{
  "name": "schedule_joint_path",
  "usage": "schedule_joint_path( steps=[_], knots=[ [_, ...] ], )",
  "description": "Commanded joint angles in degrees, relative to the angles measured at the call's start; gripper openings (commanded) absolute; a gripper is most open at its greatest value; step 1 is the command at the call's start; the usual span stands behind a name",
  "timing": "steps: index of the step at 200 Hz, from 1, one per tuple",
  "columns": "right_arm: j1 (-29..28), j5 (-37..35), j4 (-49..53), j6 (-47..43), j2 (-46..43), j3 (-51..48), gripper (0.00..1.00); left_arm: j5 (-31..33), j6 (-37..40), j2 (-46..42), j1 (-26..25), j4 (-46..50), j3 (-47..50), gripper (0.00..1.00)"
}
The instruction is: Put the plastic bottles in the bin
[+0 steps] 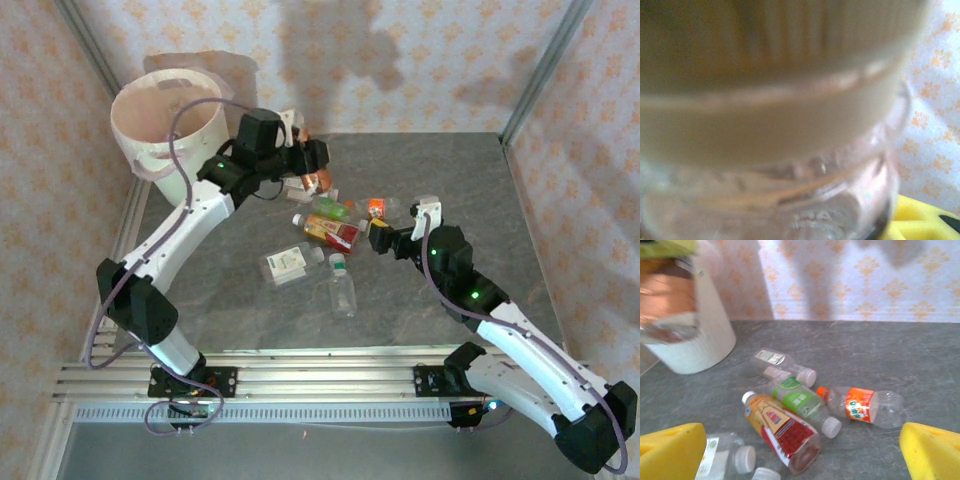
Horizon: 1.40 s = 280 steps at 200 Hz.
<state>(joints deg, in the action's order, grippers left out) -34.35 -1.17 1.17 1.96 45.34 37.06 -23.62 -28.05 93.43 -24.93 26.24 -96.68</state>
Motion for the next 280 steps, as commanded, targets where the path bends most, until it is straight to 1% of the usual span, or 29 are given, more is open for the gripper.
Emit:
schedule_joint_path(
  steps=[1, 15, 33, 55, 59, 68, 75, 87, 96, 116, 152, 172, 202, 228, 249, 268, 280],
  knots=[
    [-0.15, -7.33, -3.70, 3.15, -0.56, -1.68, 0.99, 5.25, 6.50, -2.46, 1.60, 7.59, -5.55, 0.51],
    [-0.17, -8.46, -3.85, 3.92, -0.61, -1.75, 0.99, 9.89, 8.63, -2.56, 2.38, 10.21, -8.41, 0.50],
    [-0.19, -8.80, -3.86, 4.07, -0.52, -1.56, 0.99, 17.79, 12.53, -3.03, 2.77, 12.38, -12.03, 0.50],
    [-0.13, -9.29, -3.32, 3.81, -0.43, -1.05, 0.99, 29.59, 18.09, -4.17, 2.91, 12.56, -15.92, 0.50],
    [-0.15, -9.37, -3.20, 3.74, -0.50, -0.95, 0.99, 32.19, 18.83, -4.47, 2.89, 12.06, -16.33, 0.50],
    [-0.11, -9.71, -3.03, 3.67, -0.47, -0.85, 0.99, 40.37, 19.82, -5.34, 3.02, 9.76, -16.12, 0.48],
    [-0.12, -9.88, -2.97, 3.65, -0.34, -0.85, 0.99, 45.15, 21.15, -6.12, 3.28, 7.01, -15.19, 0.48],
    [-0.15, -10.00, -2.99, 3.84, -0.34, -0.93, 0.99, 51.39, 23.60, -6.92, 4.30, 2.02, -14.04, 0.48],
    [-0.13, -9.82, -3.12, 3.93, -0.45, -1.01, 0.99, 53.65, 25.04, -7.12, 5.61, -0.94, -13.67, 0.48],
    [-0.11, -9.47, -3.50, 4.36, -0.43, -0.87, 0.99, 53.07, 26.72, -6.06, 10.05, -4.21, -14.71, 0.48],
    [-0.15, -9.84, -3.83, 3.47, -0.32, -0.41, 0.99, 53.25, 26.97, 0.43, 17.44, -2.64, -21.26, 0.48],
    [-0.11, -9.03, -3.24, 3.55, -0.43, -0.06, 0.99, 51.16, 24.03, 4.89, 21.32, 0.97, -25.41, 0.48],
    [-0.18, -9.03, -1.21, 4.50, -1.00, 0.30, 0.99, 44.42, 16.06, 10.69, 27.05, 7.14, -29.84, 0.48],
    [-0.16, -9.80, -0.49, 4.81, -2.09, -0.14, 0.99, 42.29, 12.77, 13.12, 28.85, 9.54, -29.76, 0.48],
    [-0.11, -10.08, -0.13, 4.81, -2.53, -0.24, 0.99, 38.80, 11.30, 14.57, 29.37, 10.87, -28.44, 0.48],
    [-0.17, -9.52, -0.07, 4.81, -2.54, -0.41, 0.99, 34.26, 11.26, 15.64, 29.50, 13.15, -28.38, 0.49],
    [-0.11, -9.20, -0.22, 5.15, -2.54, -0.57, 0.99, 33.21, 11.02, 17.64, 29.53, 14.25, -28.13, 0.50]
  ],
)
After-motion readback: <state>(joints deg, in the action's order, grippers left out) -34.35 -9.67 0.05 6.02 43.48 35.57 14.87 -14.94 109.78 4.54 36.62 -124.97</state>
